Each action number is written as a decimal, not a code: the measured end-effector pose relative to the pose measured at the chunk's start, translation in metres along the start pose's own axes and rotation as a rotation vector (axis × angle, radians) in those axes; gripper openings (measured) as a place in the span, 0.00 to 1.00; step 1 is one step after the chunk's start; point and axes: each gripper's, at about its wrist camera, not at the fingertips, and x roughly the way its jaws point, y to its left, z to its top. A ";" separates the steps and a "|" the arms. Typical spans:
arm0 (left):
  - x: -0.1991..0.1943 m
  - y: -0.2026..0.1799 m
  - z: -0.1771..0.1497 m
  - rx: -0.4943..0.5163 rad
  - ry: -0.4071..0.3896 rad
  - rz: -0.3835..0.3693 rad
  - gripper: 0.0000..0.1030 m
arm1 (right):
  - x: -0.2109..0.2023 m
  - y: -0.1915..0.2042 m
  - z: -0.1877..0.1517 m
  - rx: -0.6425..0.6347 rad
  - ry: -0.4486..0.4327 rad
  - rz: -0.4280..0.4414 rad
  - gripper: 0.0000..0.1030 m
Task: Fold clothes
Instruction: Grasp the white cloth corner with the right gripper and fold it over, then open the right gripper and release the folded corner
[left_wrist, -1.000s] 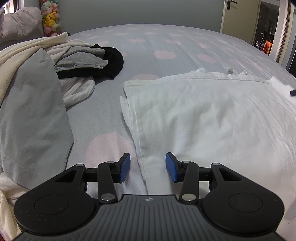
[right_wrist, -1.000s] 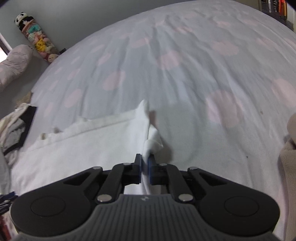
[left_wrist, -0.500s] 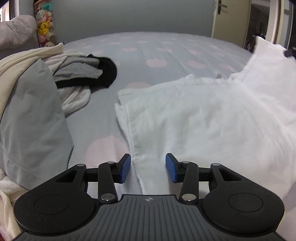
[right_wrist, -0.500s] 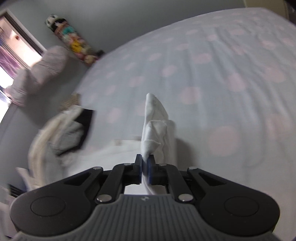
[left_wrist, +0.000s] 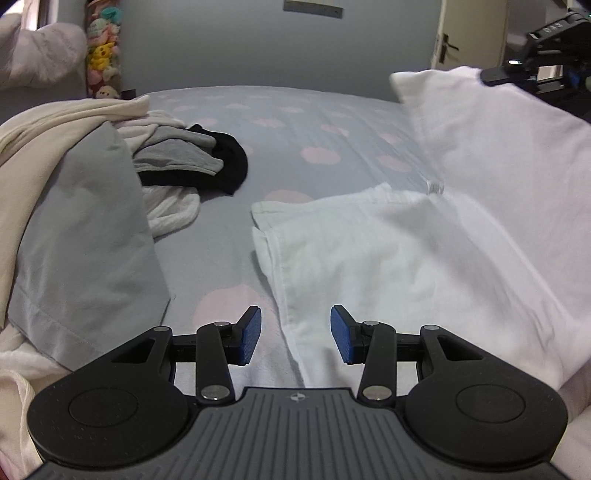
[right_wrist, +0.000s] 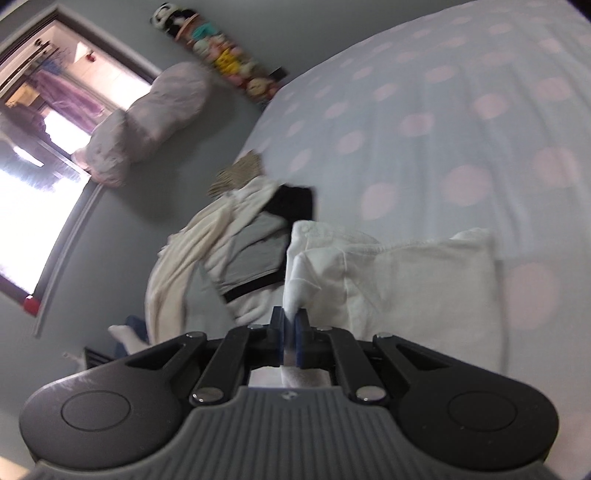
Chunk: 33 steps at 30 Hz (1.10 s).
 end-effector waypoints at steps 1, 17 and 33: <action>0.000 0.002 0.000 -0.009 -0.003 -0.007 0.39 | 0.012 0.006 -0.002 0.001 0.010 0.007 0.06; -0.002 0.023 -0.003 -0.076 0.005 0.014 0.38 | 0.173 0.030 -0.053 0.002 0.127 -0.095 0.06; -0.010 0.017 -0.011 -0.089 0.030 0.044 0.38 | 0.176 0.040 -0.061 -0.083 0.159 -0.072 0.20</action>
